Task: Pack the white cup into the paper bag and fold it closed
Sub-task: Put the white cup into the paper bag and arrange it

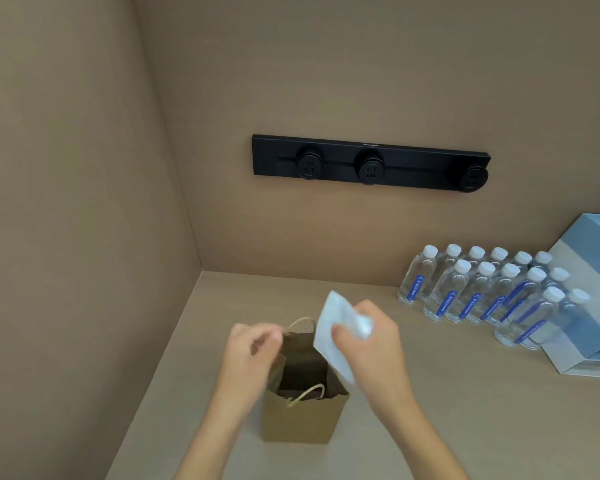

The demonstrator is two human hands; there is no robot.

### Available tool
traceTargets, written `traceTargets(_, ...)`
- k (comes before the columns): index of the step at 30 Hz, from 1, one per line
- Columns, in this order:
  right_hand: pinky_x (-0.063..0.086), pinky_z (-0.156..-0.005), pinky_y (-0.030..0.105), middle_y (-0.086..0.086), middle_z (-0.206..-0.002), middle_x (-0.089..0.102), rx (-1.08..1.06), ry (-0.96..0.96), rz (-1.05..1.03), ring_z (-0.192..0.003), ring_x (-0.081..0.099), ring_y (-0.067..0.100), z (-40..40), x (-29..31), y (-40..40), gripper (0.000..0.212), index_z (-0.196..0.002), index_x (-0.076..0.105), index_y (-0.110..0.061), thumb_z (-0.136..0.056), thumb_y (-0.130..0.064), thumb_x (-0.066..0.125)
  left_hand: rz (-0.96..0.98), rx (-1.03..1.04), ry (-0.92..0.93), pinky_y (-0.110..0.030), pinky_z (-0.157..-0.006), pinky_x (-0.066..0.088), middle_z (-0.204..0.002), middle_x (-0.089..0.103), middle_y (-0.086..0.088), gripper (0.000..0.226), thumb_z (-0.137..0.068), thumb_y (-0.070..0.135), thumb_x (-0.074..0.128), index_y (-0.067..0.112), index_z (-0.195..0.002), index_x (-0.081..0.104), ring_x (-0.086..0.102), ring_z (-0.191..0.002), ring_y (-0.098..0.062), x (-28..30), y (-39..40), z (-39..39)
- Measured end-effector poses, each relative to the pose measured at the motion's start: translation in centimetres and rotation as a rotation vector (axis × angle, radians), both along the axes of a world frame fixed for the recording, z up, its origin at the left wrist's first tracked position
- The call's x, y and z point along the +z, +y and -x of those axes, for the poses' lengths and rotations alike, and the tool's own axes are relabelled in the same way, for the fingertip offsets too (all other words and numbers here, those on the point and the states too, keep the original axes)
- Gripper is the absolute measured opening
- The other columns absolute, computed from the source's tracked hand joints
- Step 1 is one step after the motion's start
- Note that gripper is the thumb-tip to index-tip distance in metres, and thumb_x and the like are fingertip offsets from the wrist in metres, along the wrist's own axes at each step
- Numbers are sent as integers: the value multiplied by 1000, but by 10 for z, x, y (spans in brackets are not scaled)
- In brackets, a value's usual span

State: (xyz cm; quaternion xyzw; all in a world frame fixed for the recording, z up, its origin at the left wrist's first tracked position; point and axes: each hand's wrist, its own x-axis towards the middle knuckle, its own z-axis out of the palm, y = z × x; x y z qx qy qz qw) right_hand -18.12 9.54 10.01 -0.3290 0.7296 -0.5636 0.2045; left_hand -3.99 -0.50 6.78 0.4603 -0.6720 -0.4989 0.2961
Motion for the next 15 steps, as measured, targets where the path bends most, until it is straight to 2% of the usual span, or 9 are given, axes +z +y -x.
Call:
traceTargets(2,28,-38,17,-9,-59,37,198,286,-267,-47,33,7,-8,-14,1,13,-76,38,-18,-74,-13,50,45,-217,-333,-28,-78,46,-95,39,5,20,-86,22,63,39,-96,65,54,-83,-13,-12,4,2)
traceTargets(3,28,-39,17,-9,-64,40,345,370,-398,-50,37,6,-13,-18,0,15,-78,36,-22,-76,-11,46,40,-264,-428,-30,-76,45,-94,34,6,20,-84,23,60,41,-94,59,52,-86,-18,-19,7,5)
traceTargets(5,32,-46,23,-3,-79,45,542,515,-632,-66,44,8,-21,-25,-4,24,-83,30,-26,-80,-5,41,63,-216,-525,-34,-69,45,-93,33,4,12,-83,22,52,33,-88,54,51,-86,-25,-25,12,9)
traceTargets(7,39,-57,36,9,-98,51,623,618,-875,-89,55,27,-25,-21,-11,27,-99,34,-18,-84,1,47,98,-124,-638,-35,-70,45,-95,38,2,6,-84,21,52,27,-84,54,51,-83,-29,-25,12,7)
traceTargets(9,43,-68,40,19,-115,54,645,658,-1059,-104,57,37,-22,-24,-15,42,-120,39,-8,-84,2,57,124,-79,-754,-34,-70,44,-94,43,2,6,-84,25,56,24,-78,57,55,-85,-31,-22,13,-1)
traceTargets(10,45,-71,40,20,-120,55,661,673,-1115,-107,58,37,-20,-26,-14,47,-126,40,-5,-84,2,59,122,-68,-773,-33,-70,45,-94,46,2,7,-83,25,57,25,-76,57,56,-85,-30,-23,14,-6)
traceTargets(12,46,-73,37,19,-119,59,695,660,-1148,-105,62,36,-16,-30,-12,41,-126,48,-5,-87,-1,59,95,-100,-764,-33,-72,46,-100,51,0,10,-82,19,58,29,-84,60,53,-81,-26,-25,18,-13)
traceTargets(15,43,-70,33,18,-107,59,731,558,-1101,-98,62,34,-16,-38,-15,25,-118,57,-7,-95,-10,49,22,-203,-706,-28,-77,44,-109,46,2,52,-78,7,53,35,-122,53,54,-90,-23,-33,28,-18)
